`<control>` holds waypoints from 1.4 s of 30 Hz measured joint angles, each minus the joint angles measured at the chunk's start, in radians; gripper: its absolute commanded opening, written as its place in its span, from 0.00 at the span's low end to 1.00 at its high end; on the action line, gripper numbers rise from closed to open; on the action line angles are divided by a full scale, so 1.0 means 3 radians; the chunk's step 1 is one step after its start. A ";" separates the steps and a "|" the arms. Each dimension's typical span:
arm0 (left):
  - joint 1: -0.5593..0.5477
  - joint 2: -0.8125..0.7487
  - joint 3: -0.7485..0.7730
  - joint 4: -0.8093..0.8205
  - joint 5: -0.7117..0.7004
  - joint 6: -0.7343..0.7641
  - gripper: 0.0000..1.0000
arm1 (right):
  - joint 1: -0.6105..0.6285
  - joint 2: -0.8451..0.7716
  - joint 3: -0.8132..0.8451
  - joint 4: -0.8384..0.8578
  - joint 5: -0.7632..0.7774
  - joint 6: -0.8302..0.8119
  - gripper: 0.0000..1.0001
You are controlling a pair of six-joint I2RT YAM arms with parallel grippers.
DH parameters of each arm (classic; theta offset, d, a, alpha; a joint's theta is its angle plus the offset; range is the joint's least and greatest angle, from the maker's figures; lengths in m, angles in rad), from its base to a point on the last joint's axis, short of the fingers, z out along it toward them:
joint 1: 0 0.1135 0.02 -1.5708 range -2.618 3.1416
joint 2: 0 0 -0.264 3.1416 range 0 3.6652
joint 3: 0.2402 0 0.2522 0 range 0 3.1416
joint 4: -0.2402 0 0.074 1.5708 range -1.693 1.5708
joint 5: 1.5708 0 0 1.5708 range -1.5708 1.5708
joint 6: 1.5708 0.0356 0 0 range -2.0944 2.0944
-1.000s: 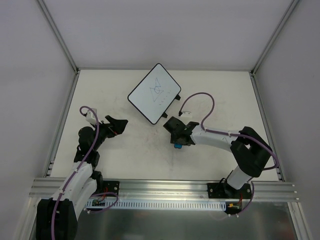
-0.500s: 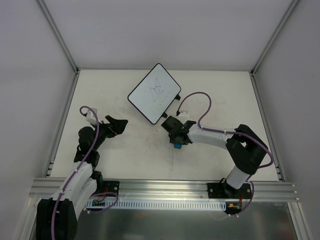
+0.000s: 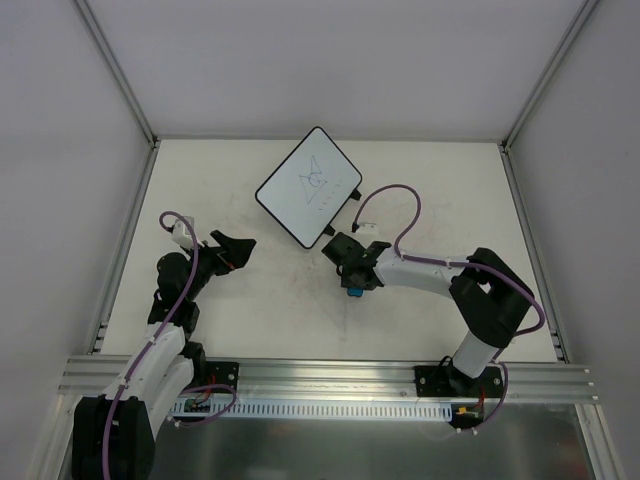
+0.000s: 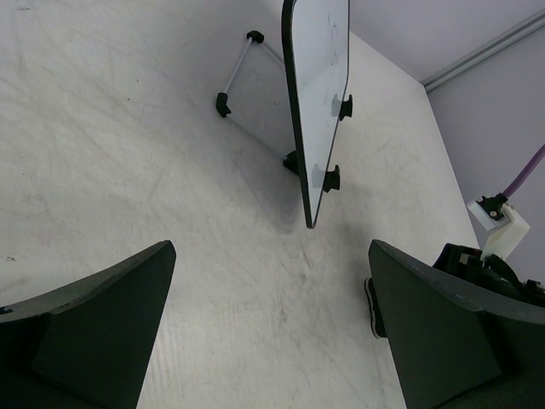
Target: Erase the whiteboard
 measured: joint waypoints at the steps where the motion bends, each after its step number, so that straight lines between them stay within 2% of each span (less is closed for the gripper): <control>1: 0.0000 0.0000 0.0000 0.0000 0.0000 0.0000 0.99 | 0.0000 0.0000 0.0000 0.0000 0.0001 -0.0010 0.18; 4: 0.0000 0.0000 0.0000 0.0000 0.0000 0.0001 0.99 | 0.0000 -0.0006 0.0004 -0.0001 0.0019 -0.0079 0.16; 6: 0.0000 0.0000 0.0000 0.0000 0.0001 0.0001 0.99 | 0.0000 -0.0008 0.0061 -0.0031 0.0029 -0.0179 0.09; 11: 0.0000 0.0000 0.0000 0.0003 0.0008 0.0001 0.99 | 0.0001 -0.0008 0.0395 -0.0047 0.0066 -0.0497 0.00; 17: 0.0000 0.0003 0.0000 0.0004 0.0006 0.0004 0.99 | -0.0045 -0.0006 0.0924 -0.0052 0.0060 -0.0960 0.00; 27: 0.0000 0.0083 0.0000 0.0112 0.0004 0.0003 0.99 | -0.0805 0.0299 0.1965 0.0114 -0.0818 -0.1534 0.00; 35: 0.0000 0.0533 0.0024 0.0492 0.0014 -0.0072 0.99 | -0.1061 0.1045 0.2950 0.0165 -0.1429 -0.1918 0.00; 42: 0.0000 0.1106 0.0243 0.1012 0.0127 -0.0140 0.99 | -0.1249 0.1404 0.3274 0.0228 -0.1642 -0.2042 0.00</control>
